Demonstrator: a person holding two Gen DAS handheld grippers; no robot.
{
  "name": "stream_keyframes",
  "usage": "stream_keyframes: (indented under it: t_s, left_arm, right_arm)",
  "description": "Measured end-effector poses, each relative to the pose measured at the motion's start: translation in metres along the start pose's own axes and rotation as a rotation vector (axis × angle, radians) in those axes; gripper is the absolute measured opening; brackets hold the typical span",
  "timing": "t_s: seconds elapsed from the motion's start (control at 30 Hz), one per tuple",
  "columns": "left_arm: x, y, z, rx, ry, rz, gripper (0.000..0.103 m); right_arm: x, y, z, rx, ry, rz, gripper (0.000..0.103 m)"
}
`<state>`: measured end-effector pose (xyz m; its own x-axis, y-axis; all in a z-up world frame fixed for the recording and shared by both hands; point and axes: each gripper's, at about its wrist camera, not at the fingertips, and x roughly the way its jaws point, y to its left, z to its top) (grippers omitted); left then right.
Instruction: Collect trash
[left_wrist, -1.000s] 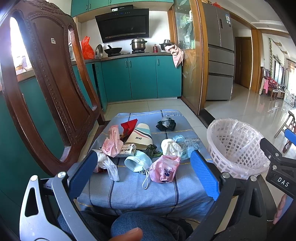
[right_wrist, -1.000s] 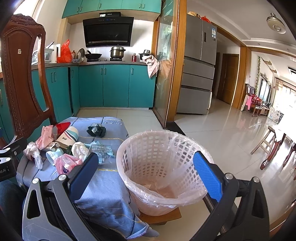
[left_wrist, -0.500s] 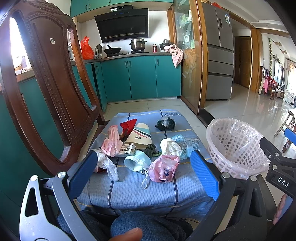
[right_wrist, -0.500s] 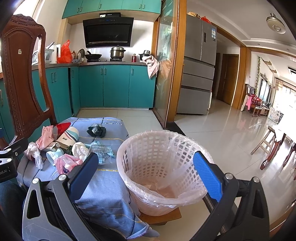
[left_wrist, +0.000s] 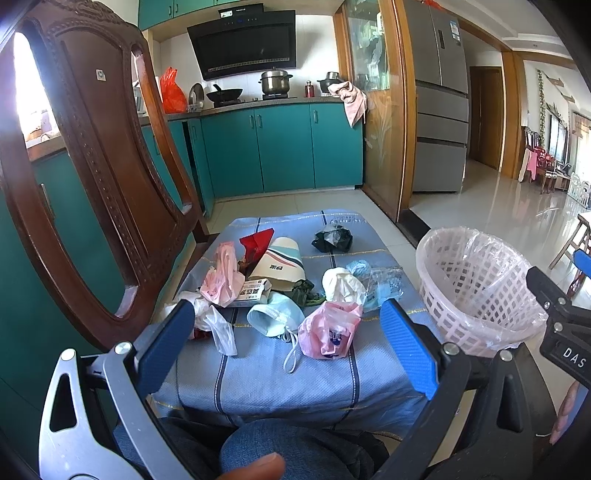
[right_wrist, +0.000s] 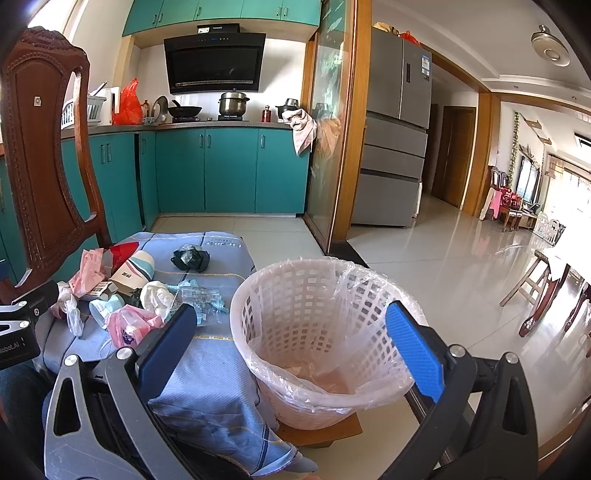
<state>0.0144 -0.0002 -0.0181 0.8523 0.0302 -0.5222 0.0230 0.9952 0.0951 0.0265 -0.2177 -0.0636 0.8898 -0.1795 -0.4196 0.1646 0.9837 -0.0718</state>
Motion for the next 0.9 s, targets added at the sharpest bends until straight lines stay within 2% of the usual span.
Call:
stream_keyframes:
  t_s: [0.33, 0.47, 0.5, 0.53, 0.57, 0.6, 0.63, 0.67, 0.77, 0.83, 0.9]
  left_arm:
    - [0.019, 0.009, -0.005, 0.005, 0.043, -0.009, 0.1]
    - [0.039, 0.038, -0.01, -0.036, 0.1, 0.032, 0.1]
    - [0.045, 0.051, -0.013, -0.055, 0.122, 0.047, 0.099]
    - [0.047, 0.058, -0.015, -0.067, 0.134, 0.06, 0.092]
    - [0.049, 0.063, -0.016, -0.074, 0.144, 0.071, 0.086]
    - [0.053, 0.069, -0.018, -0.081, 0.163, 0.081, 0.077]
    - [0.055, 0.074, -0.021, -0.086, 0.177, 0.084, 0.07]
    - [0.059, 0.079, -0.023, -0.095, 0.19, 0.086, 0.069]
    - [0.064, 0.083, -0.027, -0.104, 0.208, 0.089, 0.069]
    - [0.068, 0.085, -0.028, -0.103, 0.215, 0.104, 0.082]
    - [0.07, 0.089, -0.027, -0.11, 0.214, 0.115, 0.086]
  right_arm:
    - [0.011, 0.004, -0.006, -0.002, 0.034, 0.009, 0.1]
    - [0.02, 0.014, -0.009, -0.005, 0.072, 0.095, 0.1]
    - [0.021, 0.02, -0.01, -0.012, 0.071, 0.118, 0.096]
    - [0.023, 0.025, -0.011, -0.023, 0.077, 0.145, 0.091]
    - [0.03, 0.037, -0.013, -0.044, 0.107, 0.197, 0.079]
    - [0.035, 0.046, -0.014, -0.055, 0.128, 0.221, 0.067]
    - [0.04, 0.055, -0.015, -0.063, 0.147, 0.246, 0.061]
    - [0.047, 0.065, -0.017, -0.068, 0.171, 0.285, 0.056]
    - [0.074, 0.097, -0.019, -0.064, 0.238, 0.414, 0.057]
    - [0.092, 0.119, -0.021, -0.086, 0.274, 0.452, 0.06]
    - [0.104, 0.134, -0.023, -0.088, 0.298, 0.48, 0.071]
